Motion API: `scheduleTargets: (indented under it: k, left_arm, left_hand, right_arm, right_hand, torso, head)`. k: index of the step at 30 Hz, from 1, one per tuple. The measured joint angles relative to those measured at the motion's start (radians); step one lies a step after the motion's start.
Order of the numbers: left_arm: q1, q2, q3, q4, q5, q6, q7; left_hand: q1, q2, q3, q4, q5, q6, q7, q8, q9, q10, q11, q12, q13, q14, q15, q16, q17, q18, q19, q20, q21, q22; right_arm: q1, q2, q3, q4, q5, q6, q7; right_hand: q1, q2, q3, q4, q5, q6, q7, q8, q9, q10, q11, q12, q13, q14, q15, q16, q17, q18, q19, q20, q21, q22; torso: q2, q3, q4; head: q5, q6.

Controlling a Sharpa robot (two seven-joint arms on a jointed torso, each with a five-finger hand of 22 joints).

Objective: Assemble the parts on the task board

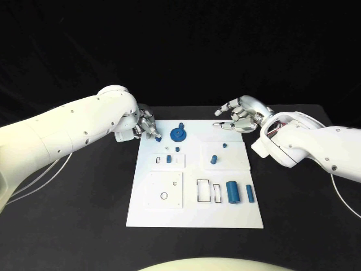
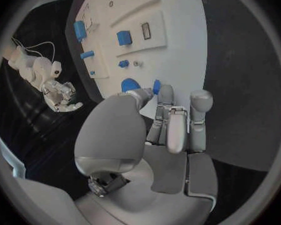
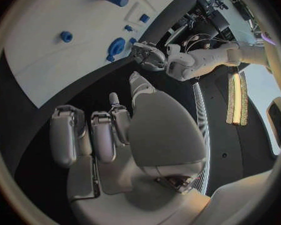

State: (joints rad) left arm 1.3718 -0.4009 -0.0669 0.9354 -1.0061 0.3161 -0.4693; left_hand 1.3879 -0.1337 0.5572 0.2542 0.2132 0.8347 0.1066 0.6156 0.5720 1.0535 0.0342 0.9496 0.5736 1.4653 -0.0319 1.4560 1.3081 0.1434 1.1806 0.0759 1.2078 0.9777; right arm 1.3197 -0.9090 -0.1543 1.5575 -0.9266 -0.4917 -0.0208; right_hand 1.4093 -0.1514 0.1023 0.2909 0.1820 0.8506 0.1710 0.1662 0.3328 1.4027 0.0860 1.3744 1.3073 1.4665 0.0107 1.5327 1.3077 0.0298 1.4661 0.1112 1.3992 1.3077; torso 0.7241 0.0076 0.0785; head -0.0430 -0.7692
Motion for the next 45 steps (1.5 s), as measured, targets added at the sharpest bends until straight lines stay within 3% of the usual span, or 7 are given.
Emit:
scheduleTargets:
  k: [6,8,9,23,25,35,45]
  left_arm:
    - [-0.001,-0.002,-0.001,0.005,-0.001,0.001,-0.001]
    - [-0.001,-0.005,-0.001,0.009,-0.002,-0.001,-0.001]
    - [-0.001,-0.006,-0.001,0.010,-0.001,-0.002,-0.001]
    - [-0.001,-0.084,0.002,0.107,0.055,-0.075,0.002]
    - [-0.001,-0.105,0.003,0.137,0.065,-0.092,0.002]
    - [-0.002,-0.206,0.004,0.288,0.096,-0.177,0.004]
    - [-0.027,-0.266,-0.002,0.395,0.091,-0.221,0.004]
  left_hand:
    - [-0.068,-0.044,0.081,-0.019,0.027,0.010,0.002,0.021,0.000,0.052,-0.005,0.025,0.036,0.000,0.000,0.015,0.000,-0.006,0.025,-0.001,0.042,0.050]
    - [-0.090,-0.054,0.085,-0.023,0.058,0.018,-0.003,0.027,0.000,0.070,-0.012,0.041,0.056,0.000,0.000,0.022,0.000,-0.006,0.041,-0.004,0.062,0.077]
    - [-0.102,-0.059,0.118,-0.056,0.066,0.020,-0.005,0.027,0.000,0.075,-0.011,0.046,0.062,0.000,0.000,0.025,0.000,-0.012,0.048,-0.004,0.069,0.086]
    - [-0.182,-0.110,0.110,-0.064,0.300,0.081,-0.033,0.039,0.000,0.177,-0.031,0.118,0.171,0.001,-0.031,0.053,0.000,-0.037,0.133,-0.031,0.158,0.210]
    - [-0.182,-0.110,0.110,-0.065,0.313,0.081,-0.034,0.040,0.000,0.191,-0.044,0.120,0.178,0.001,-0.031,0.053,0.000,-0.037,0.133,-0.031,0.158,0.217]
    - [-0.192,-0.121,0.105,-0.071,0.345,0.088,-0.034,0.040,0.000,0.207,-0.047,0.131,0.201,0.000,-0.032,0.057,0.000,-0.036,0.145,-0.036,0.170,0.238]
    - [-0.198,-0.126,0.105,-0.071,0.352,0.092,-0.037,0.040,0.038,0.212,-0.052,0.139,0.209,0.002,-0.035,0.061,0.000,-0.052,0.153,-0.036,0.178,0.246]
  right_arm:
    - [0.000,0.001,0.000,0.000,0.000,0.000,0.000]
    - [0.000,0.001,0.000,0.000,0.000,0.000,0.000]
    - [0.000,0.001,0.000,0.000,0.000,0.000,0.000]
    - [0.000,-0.002,0.000,0.001,0.000,-0.001,0.001]
    - [0.000,-0.003,0.000,0.001,0.000,-0.001,0.001]
    - [0.000,-0.008,0.000,0.002,0.000,-0.002,0.001]
    - [-0.001,-0.011,0.000,0.002,0.000,-0.002,0.001]
  right_hand:
    - [0.000,0.000,0.000,0.000,0.000,0.000,0.000,0.000,0.000,0.000,0.000,0.000,0.000,0.000,0.000,0.000,0.000,0.000,0.000,0.000,0.000,0.000]
    - [0.000,0.000,0.000,0.000,0.000,0.000,0.000,0.000,0.000,0.000,0.000,0.000,0.000,0.000,0.000,0.000,0.000,0.000,0.000,0.000,0.000,0.000]
    - [0.000,0.000,0.000,0.000,0.000,0.000,0.000,0.000,0.000,0.000,0.000,0.000,0.000,0.000,0.000,0.000,0.000,0.000,0.000,0.000,0.000,0.000]
    - [0.000,0.000,0.000,0.000,0.000,0.000,0.000,0.000,0.000,0.000,0.000,0.000,0.000,0.000,0.000,0.000,0.000,0.000,0.000,0.000,0.000,0.000]
    - [0.000,0.000,0.000,0.000,0.000,0.000,0.000,0.000,0.000,0.000,0.000,0.000,0.000,0.000,0.000,0.000,0.000,0.000,0.000,0.000,0.000,0.000]
    - [0.000,0.000,0.000,0.000,0.000,0.000,0.000,0.000,0.000,0.000,0.000,0.000,0.001,0.000,0.000,0.000,0.000,0.000,0.000,0.000,0.000,0.000]
    - [0.000,0.000,0.000,0.000,0.000,0.000,0.000,0.000,0.000,0.000,0.000,0.000,0.001,0.000,0.000,0.000,0.000,0.000,0.000,0.000,0.000,0.000]
  torso:
    - [0.000,0.0000,-0.0002]
    - [0.000,0.0000,-0.0001]
    - [0.000,0.0000,-0.0001]
    - [-0.001,0.0002,0.0011]
    - [-0.002,0.0002,0.0015]
    - [-0.002,-0.0006,0.0022]
    - [-0.003,-0.0013,0.0035]
  head:
    - [0.001,-0.001]
    - [0.001,-0.002]
    - [0.002,-0.002]
    - [0.002,-0.002]
    - [0.003,-0.002]
    - [0.006,-0.006]
    - [0.012,-0.009]
